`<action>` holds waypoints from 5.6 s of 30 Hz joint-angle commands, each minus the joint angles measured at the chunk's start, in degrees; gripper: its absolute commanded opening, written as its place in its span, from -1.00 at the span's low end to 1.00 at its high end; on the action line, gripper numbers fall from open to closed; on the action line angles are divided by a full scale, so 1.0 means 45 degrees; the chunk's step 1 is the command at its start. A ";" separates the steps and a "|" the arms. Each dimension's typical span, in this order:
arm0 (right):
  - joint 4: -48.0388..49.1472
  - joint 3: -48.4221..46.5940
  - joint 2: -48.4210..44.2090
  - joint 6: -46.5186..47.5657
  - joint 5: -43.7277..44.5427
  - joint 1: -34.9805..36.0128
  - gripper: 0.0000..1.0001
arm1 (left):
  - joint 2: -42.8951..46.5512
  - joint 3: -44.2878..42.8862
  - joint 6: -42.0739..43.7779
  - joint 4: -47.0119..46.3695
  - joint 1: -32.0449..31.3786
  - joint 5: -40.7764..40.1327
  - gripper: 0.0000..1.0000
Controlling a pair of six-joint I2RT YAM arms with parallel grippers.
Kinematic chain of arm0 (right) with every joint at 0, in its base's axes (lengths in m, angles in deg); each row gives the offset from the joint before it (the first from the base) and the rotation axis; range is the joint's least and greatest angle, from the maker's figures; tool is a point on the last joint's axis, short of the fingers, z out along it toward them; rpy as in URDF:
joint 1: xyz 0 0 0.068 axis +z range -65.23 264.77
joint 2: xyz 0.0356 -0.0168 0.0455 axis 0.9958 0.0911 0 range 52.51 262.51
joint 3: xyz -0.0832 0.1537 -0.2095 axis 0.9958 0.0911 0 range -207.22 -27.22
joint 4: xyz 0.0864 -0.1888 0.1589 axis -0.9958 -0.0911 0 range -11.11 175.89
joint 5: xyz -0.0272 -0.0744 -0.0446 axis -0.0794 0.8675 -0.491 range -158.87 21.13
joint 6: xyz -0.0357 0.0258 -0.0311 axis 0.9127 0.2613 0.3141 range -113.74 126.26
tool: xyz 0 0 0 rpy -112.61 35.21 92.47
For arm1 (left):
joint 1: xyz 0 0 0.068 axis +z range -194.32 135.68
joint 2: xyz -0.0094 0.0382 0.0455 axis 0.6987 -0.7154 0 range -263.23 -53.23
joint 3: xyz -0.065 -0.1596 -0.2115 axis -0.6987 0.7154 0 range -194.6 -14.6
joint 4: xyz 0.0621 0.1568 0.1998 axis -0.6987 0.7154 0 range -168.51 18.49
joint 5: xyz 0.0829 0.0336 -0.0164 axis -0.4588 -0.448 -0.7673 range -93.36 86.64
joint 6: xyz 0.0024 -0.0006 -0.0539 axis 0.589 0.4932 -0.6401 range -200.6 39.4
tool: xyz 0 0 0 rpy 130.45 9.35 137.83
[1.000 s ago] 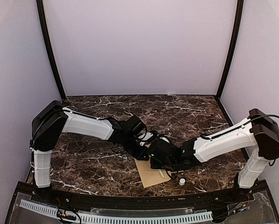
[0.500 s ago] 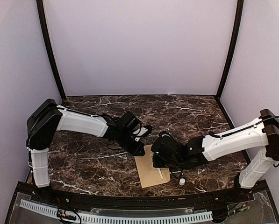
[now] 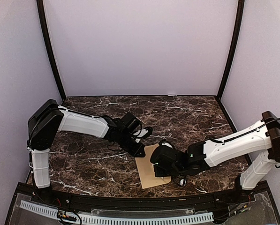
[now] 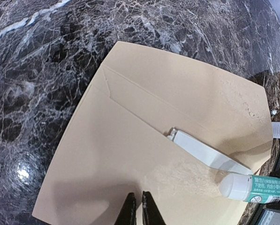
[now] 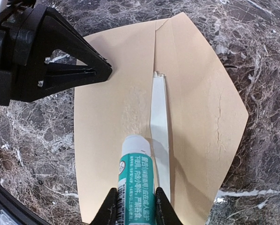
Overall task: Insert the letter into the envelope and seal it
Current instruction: Paint the envelope at the center of the board.
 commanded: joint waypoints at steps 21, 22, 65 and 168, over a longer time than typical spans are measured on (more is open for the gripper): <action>-0.0031 -0.0175 0.0898 -0.0624 -0.0672 -0.0158 -1.00 | -0.0116 0.0117 -0.0079 0.0057 -0.0038 0.0358 -0.87; 0.0001 -0.0192 0.0918 -0.0557 -0.0689 -0.0199 -1.00 | -0.0118 0.0116 -0.0079 0.0057 -0.0038 0.0368 -0.86; 0.1028 -0.0936 0.2124 0.1093 -0.1451 -0.1843 -1.00 | -0.0064 -0.0149 -0.0008 0.0450 -0.0006 -0.0023 -0.89; 0.1376 0.0421 0.0612 0.2703 -0.4558 -0.3355 -1.00 | -0.1168 -0.1486 0.1653 0.2117 -0.0340 -0.3406 -0.55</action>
